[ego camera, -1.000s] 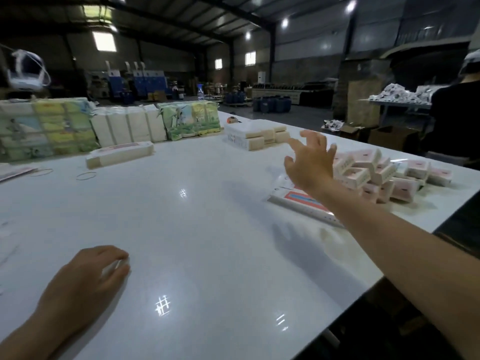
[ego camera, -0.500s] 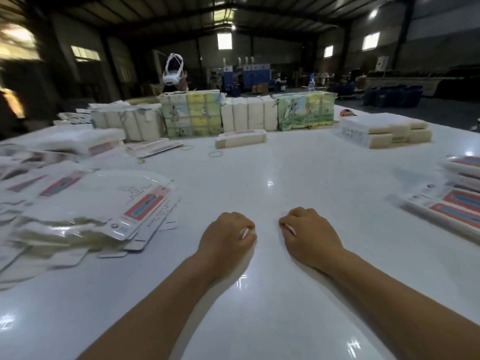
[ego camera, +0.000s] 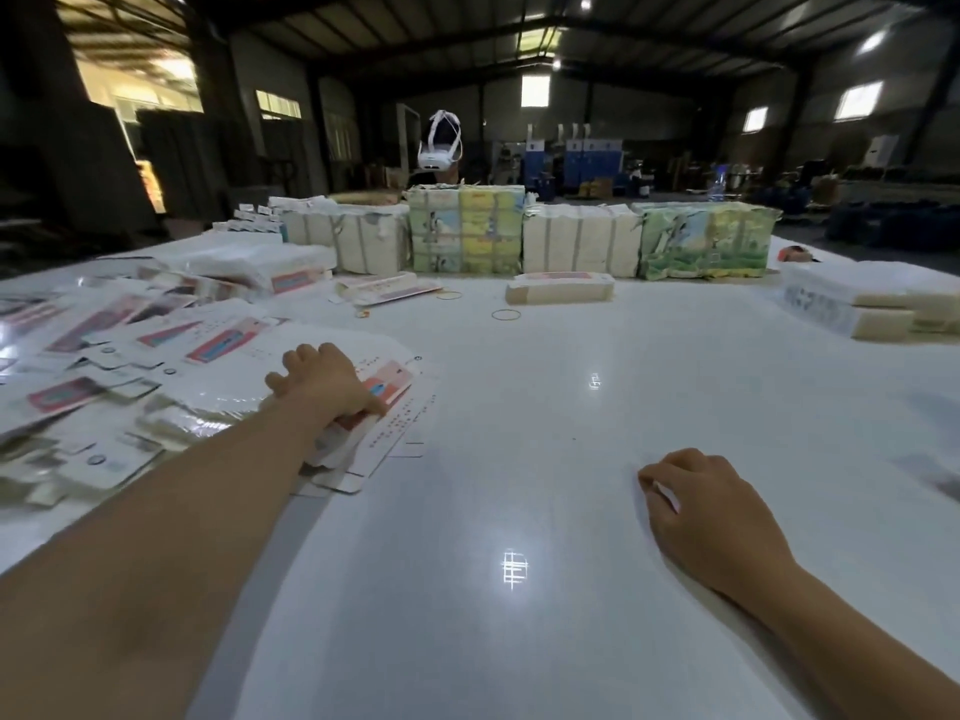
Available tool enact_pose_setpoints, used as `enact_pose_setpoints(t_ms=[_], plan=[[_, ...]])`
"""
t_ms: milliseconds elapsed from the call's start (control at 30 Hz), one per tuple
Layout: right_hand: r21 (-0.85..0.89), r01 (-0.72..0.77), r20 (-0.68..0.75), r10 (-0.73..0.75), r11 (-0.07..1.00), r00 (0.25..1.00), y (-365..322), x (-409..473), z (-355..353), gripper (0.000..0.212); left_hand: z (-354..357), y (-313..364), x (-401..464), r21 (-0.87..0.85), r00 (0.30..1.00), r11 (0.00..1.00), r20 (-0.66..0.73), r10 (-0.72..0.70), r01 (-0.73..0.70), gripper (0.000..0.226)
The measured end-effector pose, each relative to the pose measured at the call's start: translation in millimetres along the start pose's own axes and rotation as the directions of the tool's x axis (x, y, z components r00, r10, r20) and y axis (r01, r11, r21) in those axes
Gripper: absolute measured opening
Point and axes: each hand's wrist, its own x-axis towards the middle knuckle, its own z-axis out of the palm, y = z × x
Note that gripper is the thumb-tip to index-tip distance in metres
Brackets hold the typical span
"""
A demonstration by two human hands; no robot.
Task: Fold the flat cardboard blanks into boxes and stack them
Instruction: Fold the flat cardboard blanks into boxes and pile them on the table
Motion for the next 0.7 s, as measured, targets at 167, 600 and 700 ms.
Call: enact_pose_setpoints(t_ms=[167,600,700], plan=[[0.006,-0.009,0.015,0.009,1.0,1.0,-0.4,0.1,1.0,0.028,4.5,6.6,-3.2,-0.068,0.991,0.996,-0.127,0.045,-0.054,0.079],[0.005,0.006,0.057,-0.006,1.0,0.998,-6.2,1.7,-2.7,0.03,-9.6,86.8,-104.5,-0.548,0.785,0.577,-0.294,0.545,-0.606,0.011],[0.01,-0.02,0.068,0.019,1.0,0.997,-6.0,1.3,-2.7,0.033,1.0,102.8,-144.2,-0.629,0.727,0.466,-0.243,0.643,-0.622,0.017]])
